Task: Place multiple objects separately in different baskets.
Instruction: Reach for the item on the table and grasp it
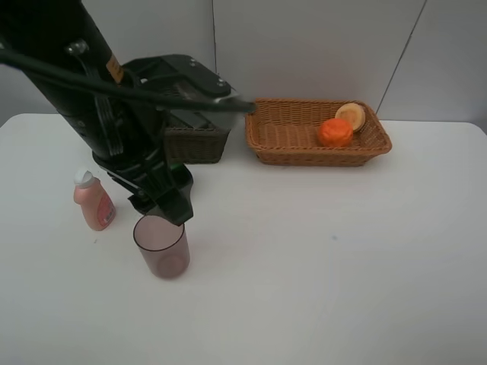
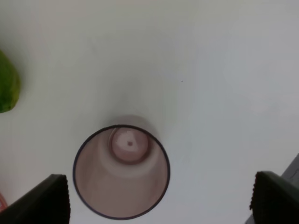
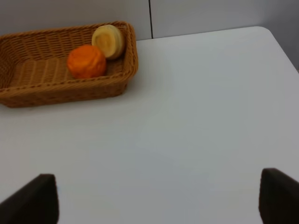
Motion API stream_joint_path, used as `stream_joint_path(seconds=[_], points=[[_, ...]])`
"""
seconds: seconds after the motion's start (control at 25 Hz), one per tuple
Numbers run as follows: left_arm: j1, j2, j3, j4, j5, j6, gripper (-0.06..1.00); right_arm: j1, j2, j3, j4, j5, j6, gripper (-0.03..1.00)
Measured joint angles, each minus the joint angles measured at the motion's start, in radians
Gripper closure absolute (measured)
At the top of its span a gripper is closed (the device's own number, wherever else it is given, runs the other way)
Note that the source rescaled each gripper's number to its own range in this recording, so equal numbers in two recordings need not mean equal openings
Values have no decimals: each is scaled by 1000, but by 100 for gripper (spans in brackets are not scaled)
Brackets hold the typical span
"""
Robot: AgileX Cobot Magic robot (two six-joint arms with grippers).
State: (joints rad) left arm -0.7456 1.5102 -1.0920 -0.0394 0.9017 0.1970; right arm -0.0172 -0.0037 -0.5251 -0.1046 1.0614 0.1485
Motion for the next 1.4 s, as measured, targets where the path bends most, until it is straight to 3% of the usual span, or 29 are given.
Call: stream_joint_path(seconds=[1.4], points=[[-14,229,14,-10,46,0,-6,0,0,0,0,0,0,2]])
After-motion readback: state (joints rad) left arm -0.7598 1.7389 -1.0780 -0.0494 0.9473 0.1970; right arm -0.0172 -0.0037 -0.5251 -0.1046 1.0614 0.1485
